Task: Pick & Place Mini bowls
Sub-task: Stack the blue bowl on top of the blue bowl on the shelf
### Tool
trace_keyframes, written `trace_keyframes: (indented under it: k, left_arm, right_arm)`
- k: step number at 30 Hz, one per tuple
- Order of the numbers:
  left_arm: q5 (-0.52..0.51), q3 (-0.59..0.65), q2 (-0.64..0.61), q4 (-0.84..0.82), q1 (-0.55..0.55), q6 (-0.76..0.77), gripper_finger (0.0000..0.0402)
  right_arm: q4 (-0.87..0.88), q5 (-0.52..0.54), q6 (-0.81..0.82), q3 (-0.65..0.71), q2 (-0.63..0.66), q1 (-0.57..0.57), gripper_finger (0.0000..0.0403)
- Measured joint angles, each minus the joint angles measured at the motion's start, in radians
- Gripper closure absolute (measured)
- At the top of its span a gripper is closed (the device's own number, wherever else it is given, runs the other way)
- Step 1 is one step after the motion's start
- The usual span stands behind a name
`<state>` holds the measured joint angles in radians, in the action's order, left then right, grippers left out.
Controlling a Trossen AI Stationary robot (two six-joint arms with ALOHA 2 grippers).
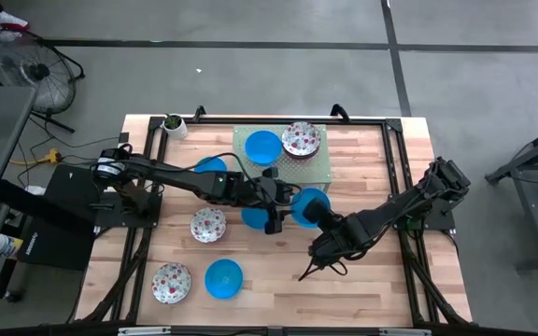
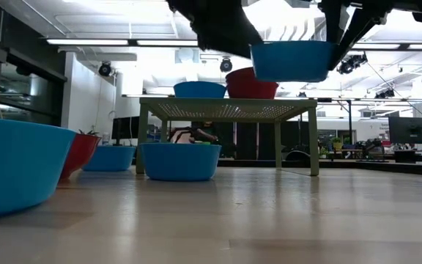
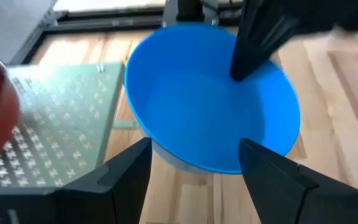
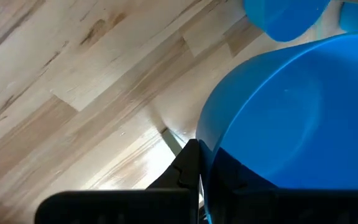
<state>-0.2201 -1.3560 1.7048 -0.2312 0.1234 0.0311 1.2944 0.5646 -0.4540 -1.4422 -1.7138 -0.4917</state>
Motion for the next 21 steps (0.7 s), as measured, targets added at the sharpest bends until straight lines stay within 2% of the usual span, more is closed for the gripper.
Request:
trace_keyframes:
  k: [5, 9, 14, 21]
  left_arm:
    - [0.001, -0.002, 0.014, 0.004, 0.000, 0.013, 0.0172]
    - [0.025, 0.000, 0.034, -0.003, -0.020, 0.057, 0.0199]
    - [0.049, -0.001, 0.033, -0.005, -0.041, 0.095, 0.0255]
    - [0.051, -0.001, 0.033, -0.003, -0.058, 0.110, 0.0355]
  right_arm:
    - [-0.016, -0.004, -0.041, 0.000, 0.000, -0.007, 0.0403]
    - [-0.042, -0.049, -0.047, 0.002, -0.002, -0.008, 0.0402]
    - [-0.051, -0.041, -0.045, 0.002, -0.001, -0.008, 0.0402]
    - [-0.058, -0.042, -0.043, 0.001, -0.001, -0.008, 0.0402]
